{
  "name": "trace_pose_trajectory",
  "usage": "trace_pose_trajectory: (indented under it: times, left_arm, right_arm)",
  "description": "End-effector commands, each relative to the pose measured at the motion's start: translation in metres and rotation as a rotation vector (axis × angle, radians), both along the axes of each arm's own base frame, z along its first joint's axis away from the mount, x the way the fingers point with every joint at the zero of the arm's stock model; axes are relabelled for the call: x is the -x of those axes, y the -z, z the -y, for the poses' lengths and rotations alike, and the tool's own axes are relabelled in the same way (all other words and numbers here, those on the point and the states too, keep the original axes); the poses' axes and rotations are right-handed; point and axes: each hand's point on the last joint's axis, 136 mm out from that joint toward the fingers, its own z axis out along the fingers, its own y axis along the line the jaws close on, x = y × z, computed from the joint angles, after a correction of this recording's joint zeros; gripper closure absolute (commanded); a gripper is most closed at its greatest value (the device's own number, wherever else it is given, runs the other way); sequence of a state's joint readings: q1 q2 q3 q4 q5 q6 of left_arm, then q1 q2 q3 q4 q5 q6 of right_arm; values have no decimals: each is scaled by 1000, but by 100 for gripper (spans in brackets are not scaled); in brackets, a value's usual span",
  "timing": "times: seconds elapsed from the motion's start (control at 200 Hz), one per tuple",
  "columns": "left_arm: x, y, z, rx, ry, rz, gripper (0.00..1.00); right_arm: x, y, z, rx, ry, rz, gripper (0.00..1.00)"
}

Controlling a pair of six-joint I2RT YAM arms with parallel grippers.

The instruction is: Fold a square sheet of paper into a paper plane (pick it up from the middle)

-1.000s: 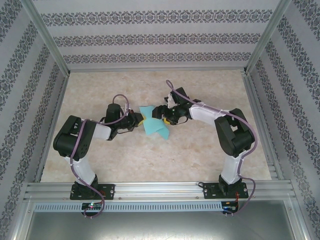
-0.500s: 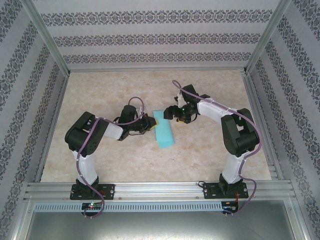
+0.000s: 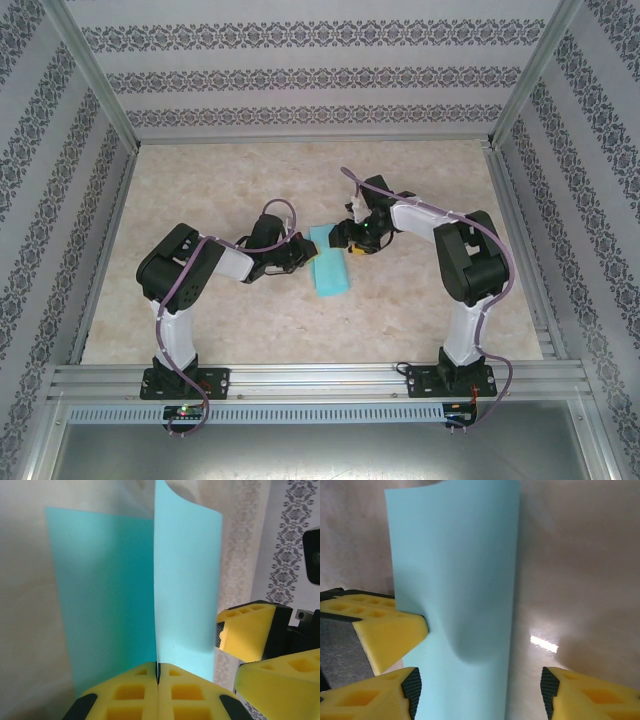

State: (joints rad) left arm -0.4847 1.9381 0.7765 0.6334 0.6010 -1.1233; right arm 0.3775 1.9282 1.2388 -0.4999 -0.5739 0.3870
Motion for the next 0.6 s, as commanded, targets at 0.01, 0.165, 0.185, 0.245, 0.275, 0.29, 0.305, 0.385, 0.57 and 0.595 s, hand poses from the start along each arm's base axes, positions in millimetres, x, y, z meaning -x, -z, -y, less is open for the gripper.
trace_pose_trajectory:
  times: [0.01, 0.165, 0.185, 0.245, 0.275, 0.29, 0.305, 0.385, 0.57, 0.595]
  left_arm:
    - [7, 2, -3, -42, 2, 14, 100]
    - [8, 0, -4, -43, -1, 13, 98]
    - [8, -1, -4, -42, 0, 16, 97]
    - [8, -3, -3, -39, 3, 19, 93]
    - [8, -4, -3, -39, 5, 18, 90]
    - [8, -6, -3, -39, 3, 20, 89]
    - [8, -7, -3, -40, 4, 23, 87]
    - [7, -15, -6, -54, 6, 35, 76]
    - [3, -28, -33, -152, -44, 41, 52]
    - [1, -30, -39, -162, -56, 39, 49]
  right_arm:
    - [12, 9, -5, -10, -37, -51, 38]
    - [14, 17, -7, 0, -54, -74, 43]
    - [15, 19, -8, 5, -57, -76, 44]
    - [16, 23, -7, 21, -60, -84, 46]
    - [16, 25, -7, 30, -62, -84, 48]
    - [17, 26, -7, 34, -64, -87, 48]
    - [17, 27, -6, 39, -65, -87, 49]
    - [19, 33, -3, 74, -71, -91, 51]
    - [20, 47, 8, 155, -81, -89, 54]
    - [20, 48, 9, 163, -83, -88, 54]
